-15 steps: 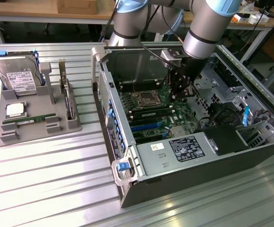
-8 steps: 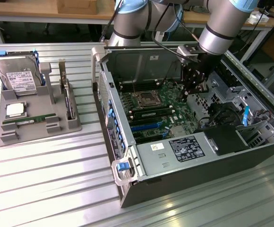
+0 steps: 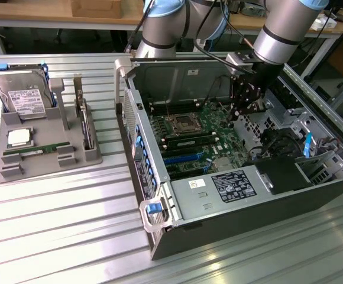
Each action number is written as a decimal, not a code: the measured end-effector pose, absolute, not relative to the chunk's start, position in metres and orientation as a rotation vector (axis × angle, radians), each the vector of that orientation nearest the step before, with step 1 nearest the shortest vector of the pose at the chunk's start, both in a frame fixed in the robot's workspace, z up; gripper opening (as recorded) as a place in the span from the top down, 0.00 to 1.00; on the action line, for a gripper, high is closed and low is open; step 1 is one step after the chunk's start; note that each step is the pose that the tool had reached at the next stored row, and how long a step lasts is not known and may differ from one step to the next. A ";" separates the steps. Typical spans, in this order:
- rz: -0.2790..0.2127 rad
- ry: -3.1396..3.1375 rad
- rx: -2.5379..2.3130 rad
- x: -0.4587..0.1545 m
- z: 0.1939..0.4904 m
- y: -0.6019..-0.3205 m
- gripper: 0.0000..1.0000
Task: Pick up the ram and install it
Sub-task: 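Press down the ram until it locks into place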
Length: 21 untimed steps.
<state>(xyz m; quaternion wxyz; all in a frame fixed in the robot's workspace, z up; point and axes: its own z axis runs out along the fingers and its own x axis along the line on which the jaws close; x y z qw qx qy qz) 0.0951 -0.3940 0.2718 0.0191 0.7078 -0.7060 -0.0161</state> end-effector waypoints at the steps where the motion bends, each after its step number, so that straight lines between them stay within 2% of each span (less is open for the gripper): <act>1: -0.050 -2.191 2.197 0.095 0.272 -0.394 0.90; 12: -0.050 -2.191 2.197 0.089 0.272 -0.394 0.90; 16: -0.049 -2.192 2.197 0.052 0.261 -0.394 0.90; 21: -0.049 -2.192 2.197 0.049 0.253 -0.397 0.90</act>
